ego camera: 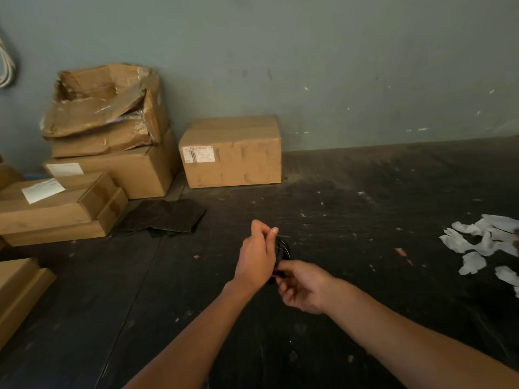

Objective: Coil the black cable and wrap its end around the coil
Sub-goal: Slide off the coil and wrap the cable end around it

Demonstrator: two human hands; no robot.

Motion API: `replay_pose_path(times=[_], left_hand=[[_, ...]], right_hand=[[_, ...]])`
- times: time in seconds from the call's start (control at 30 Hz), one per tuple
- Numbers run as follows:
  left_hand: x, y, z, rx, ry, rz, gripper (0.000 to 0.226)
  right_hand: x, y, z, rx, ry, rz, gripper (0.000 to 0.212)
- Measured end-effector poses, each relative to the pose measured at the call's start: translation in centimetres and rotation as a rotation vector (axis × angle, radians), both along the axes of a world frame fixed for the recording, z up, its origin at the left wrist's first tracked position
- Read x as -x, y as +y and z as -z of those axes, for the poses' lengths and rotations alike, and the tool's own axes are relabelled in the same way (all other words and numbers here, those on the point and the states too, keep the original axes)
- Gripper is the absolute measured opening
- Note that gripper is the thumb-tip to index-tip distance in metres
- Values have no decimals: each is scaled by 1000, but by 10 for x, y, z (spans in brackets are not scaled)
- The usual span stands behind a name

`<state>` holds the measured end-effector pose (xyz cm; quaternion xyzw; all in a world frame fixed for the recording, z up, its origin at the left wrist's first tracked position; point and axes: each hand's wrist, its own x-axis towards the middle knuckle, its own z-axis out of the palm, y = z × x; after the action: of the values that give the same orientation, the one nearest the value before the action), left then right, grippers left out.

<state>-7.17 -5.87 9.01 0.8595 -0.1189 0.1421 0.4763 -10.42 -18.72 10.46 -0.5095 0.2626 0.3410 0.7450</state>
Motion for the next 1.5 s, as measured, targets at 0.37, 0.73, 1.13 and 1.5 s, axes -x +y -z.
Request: replay_pose_path(times=[0.37,0.73,1.13,1.5], left_hand=[[6,-2,9,105,-53,31,17],[4,-3,16,284,-43,-18,11],[1,4,17,272,-23,-68,12],[12,-3,7,233,-95,2,7]], right_hand=[[-3,0,3,-149,-76,259,22],[1,4,-5,26,-188,171,15],[10,3,5,148,-69,112,14],[10,12,5,228,-70,215,15]])
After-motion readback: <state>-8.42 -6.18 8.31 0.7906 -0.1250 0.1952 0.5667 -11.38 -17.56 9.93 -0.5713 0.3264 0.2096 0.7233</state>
